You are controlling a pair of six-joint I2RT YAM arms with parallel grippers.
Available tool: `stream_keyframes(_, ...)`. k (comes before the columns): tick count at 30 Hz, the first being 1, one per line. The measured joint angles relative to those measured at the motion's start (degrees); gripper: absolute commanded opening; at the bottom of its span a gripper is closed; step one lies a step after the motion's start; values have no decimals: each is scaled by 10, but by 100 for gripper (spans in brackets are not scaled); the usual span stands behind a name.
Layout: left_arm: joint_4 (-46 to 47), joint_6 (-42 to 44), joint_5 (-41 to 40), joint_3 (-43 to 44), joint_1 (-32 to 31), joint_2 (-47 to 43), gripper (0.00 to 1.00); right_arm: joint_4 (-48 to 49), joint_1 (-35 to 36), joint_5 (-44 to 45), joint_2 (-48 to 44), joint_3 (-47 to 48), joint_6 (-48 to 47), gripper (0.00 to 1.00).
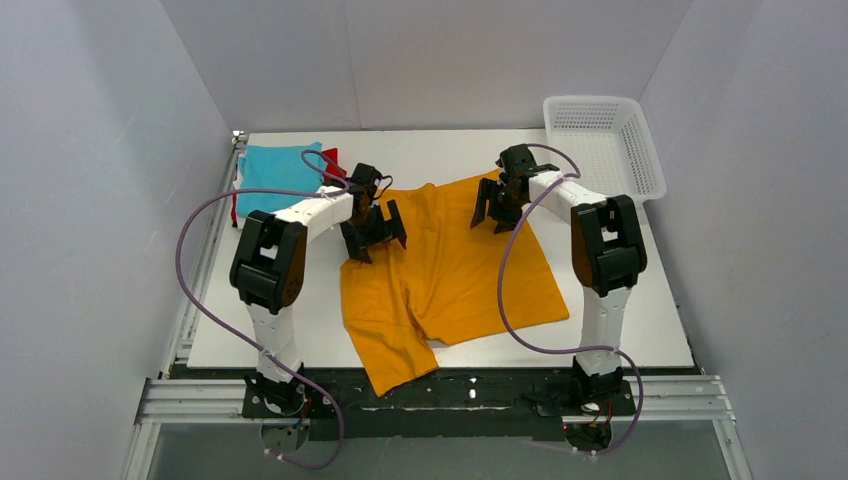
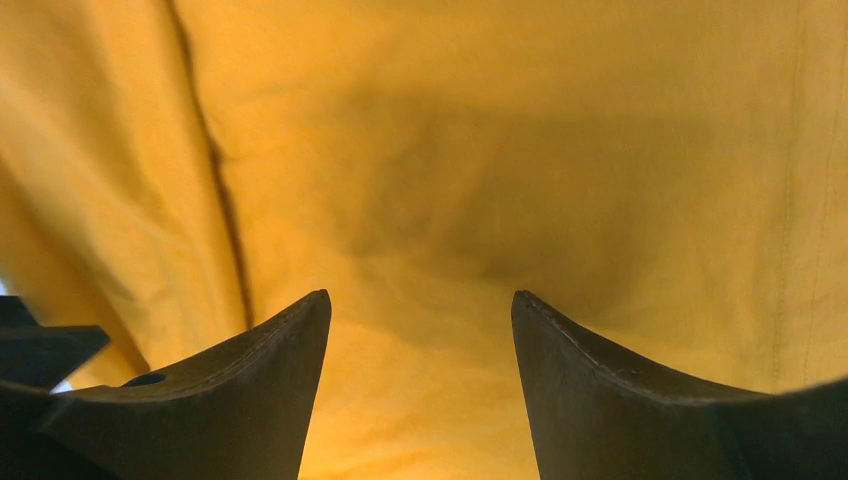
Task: Fold and stack the t-shirts
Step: Flatten out the tshirt
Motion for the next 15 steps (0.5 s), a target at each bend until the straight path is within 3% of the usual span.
stream_keyframes(6,7,5,-18,-89,2,-66,100,70,-28,-43,-118,-184,32,73)
stream_keyframes(15,-114,11,-90,-185,6,-157,100,98,-43,-57,-299,-402,129,77)
